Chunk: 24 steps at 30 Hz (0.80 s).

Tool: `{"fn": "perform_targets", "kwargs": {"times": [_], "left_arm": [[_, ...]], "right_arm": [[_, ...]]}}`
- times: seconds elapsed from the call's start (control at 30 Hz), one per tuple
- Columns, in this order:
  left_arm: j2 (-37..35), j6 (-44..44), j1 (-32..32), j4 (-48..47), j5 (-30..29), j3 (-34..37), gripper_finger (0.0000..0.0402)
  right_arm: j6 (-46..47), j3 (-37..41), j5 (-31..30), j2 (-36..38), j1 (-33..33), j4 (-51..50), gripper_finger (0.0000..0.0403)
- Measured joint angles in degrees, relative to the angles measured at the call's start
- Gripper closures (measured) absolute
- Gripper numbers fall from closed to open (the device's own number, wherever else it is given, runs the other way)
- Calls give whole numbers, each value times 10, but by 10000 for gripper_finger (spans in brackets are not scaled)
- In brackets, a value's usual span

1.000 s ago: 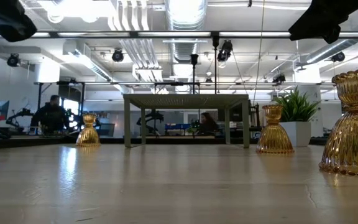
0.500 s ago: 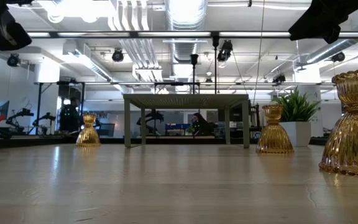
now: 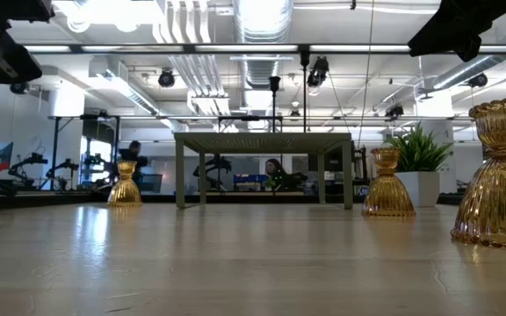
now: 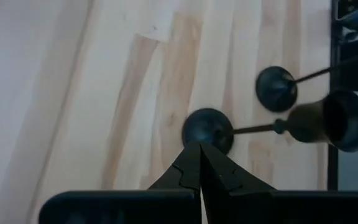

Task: Pick & Place candle stick holders
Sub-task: Put the top black candle holder on the shelf aligned with the other black candle holders

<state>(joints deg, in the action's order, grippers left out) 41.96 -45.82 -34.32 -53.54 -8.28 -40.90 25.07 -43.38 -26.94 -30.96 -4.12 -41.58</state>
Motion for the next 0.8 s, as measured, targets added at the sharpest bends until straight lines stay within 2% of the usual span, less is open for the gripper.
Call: {"fn": "perform_targets", "kwargs": {"times": [0.13,0.3,0.53,0.8], "left_arm": [[7,34,-6,6,32,-1,401],[7,122,-7,14,39,-1,400],[13,302,-7,35,48,-1,399],[45,368,-7,42,47,6,398]], "right_arm": [[0,0,0,0,0,0,305],[0,0,0,0,0,0,311],[0,0,0,0,0,0,319],[0,0,0,0,0,0,326]]}}
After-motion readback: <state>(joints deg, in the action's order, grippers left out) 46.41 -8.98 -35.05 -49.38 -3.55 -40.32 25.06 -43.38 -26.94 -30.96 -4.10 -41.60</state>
